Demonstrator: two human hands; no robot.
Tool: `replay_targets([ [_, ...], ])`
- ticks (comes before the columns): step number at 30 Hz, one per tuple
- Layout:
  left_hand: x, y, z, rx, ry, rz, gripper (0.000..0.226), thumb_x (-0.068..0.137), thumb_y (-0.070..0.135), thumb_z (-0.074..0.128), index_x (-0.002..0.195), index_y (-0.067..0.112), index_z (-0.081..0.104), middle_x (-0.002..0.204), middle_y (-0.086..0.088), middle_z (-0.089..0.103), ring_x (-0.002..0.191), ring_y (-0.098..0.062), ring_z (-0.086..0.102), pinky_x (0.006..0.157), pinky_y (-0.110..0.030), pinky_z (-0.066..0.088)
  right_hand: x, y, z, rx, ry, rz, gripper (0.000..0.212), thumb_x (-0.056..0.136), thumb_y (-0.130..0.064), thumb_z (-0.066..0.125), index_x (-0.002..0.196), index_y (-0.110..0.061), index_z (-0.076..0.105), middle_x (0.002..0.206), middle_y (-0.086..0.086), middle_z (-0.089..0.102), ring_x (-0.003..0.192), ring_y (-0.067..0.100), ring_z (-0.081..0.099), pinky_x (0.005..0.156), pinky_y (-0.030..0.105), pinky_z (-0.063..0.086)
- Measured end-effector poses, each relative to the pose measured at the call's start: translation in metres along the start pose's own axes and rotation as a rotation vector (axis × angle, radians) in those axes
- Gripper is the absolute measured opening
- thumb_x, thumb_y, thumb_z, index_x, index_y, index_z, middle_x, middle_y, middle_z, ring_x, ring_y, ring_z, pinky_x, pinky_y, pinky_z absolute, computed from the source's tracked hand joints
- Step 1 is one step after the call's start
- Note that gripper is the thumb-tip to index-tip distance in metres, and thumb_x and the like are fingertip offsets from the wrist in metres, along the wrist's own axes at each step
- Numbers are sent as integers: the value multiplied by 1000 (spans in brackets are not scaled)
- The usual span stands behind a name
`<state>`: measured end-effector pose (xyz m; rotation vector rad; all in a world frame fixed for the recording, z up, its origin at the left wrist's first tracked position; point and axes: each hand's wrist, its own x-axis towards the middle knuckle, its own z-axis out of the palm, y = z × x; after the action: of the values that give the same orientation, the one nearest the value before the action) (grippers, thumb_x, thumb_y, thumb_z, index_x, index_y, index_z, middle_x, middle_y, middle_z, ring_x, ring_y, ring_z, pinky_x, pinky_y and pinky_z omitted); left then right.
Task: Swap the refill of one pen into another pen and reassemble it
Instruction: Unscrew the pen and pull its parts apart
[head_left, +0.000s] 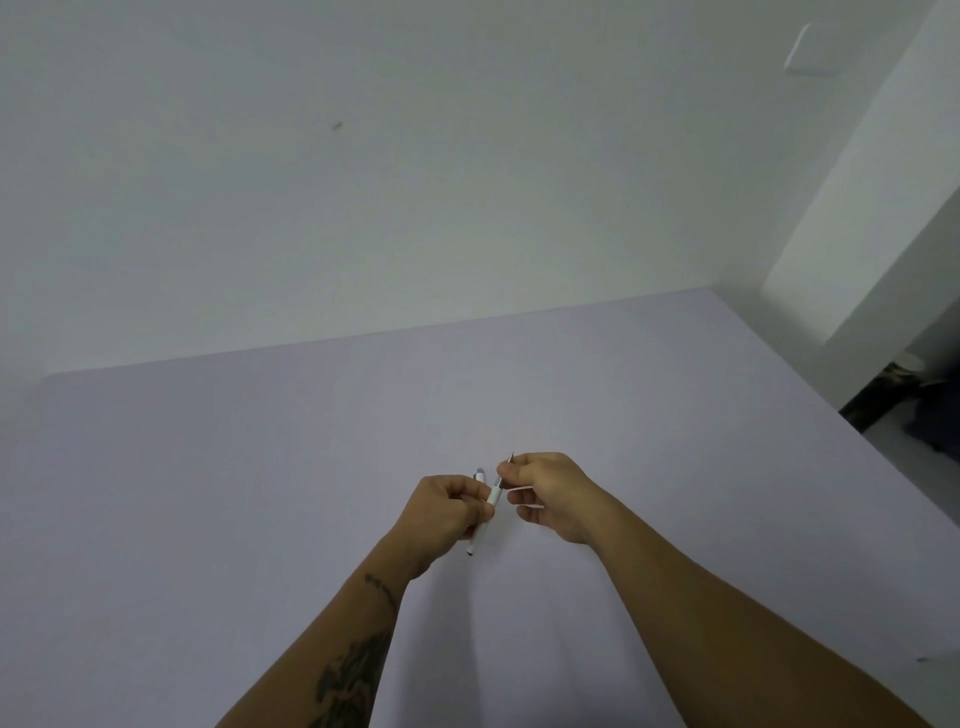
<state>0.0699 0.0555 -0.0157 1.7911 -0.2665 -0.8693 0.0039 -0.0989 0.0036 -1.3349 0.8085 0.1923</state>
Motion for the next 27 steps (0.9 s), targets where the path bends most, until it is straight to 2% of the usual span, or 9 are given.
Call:
replay_targets([
  [5, 0, -5, -2, 26, 12, -2, 13, 83, 1, 67, 86, 12, 74, 86, -11, 69, 79, -22, 63, 65, -26, 54, 1, 0, 3, -8, -16, 0, 21, 99, -9, 55, 95, -12, 75, 93, 4, 69, 84, 18, 60, 72, 30, 52],
  [8, 0, -9, -3, 20, 24, -1, 13, 82, 2, 68, 84, 13, 75, 85, -12, 70, 78, -23, 63, 68, -29, 56, 0, 2, 4, 6, -48, 22, 11, 97, -13, 61, 100, -13, 72, 95, 5, 68, 85, 21, 59, 75, 33, 52],
  [10, 0, -10, -4, 24, 29, 3, 13, 82, 3, 68, 83, 14, 75, 85, -13, 70, 77, -23, 63, 71, -32, 58, -2, 5, 5, -2, -44, 34, 7, 95, -17, 65, 95, -11, 69, 94, 6, 65, 83, 21, 58, 74, 33, 51],
  [13, -1, -12, -4, 29, 29, 0, 12, 81, 4, 69, 82, 14, 75, 81, -10, 68, 75, -22, 62, 71, -33, 57, -2, 7, 6, -27, -16, 10, 10, 96, -15, 64, 88, -12, 69, 90, 4, 65, 82, 20, 58, 73, 31, 51],
  [16, -3, -13, -3, 32, 38, -7, 11, 81, 5, 69, 81, 15, 75, 81, -9, 68, 74, -21, 62, 67, -29, 56, -4, 8, 7, -25, -12, -1, 15, 98, -11, 59, 92, -14, 72, 93, 5, 68, 85, 20, 59, 75, 32, 52],
  [19, -6, -12, -3, 40, 44, -9, 11, 81, 5, 70, 80, 15, 75, 79, -7, 68, 73, -20, 62, 64, -27, 54, -7, 10, 8, 2, -7, 0, 9, 96, -16, 62, 94, -12, 70, 94, 6, 68, 85, 22, 60, 75, 33, 53],
  [23, -10, -12, -3, 53, 38, -3, 13, 81, 5, 69, 78, 17, 74, 78, -7, 67, 72, -20, 60, 65, -29, 54, -9, 12, 8, -7, 26, -19, 13, 97, -11, 60, 92, -9, 72, 89, 6, 68, 83, 19, 61, 72, 30, 53],
  [25, -12, -13, -2, 58, 40, 2, 15, 82, 5, 68, 76, 18, 74, 78, -7, 67, 73, -21, 60, 66, -29, 54, -11, 11, 7, -10, 11, -19, 20, 98, -9, 56, 94, -13, 75, 92, 5, 70, 86, 20, 62, 73, 31, 54],
  [27, -13, -12, -1, 57, 42, 6, 16, 82, 5, 68, 75, 19, 73, 78, -7, 67, 74, -21, 60, 66, -29, 54, -13, 11, 6, -15, -15, -11, 16, 98, -13, 59, 98, -17, 74, 96, 5, 71, 88, 21, 63, 74, 32, 54],
])
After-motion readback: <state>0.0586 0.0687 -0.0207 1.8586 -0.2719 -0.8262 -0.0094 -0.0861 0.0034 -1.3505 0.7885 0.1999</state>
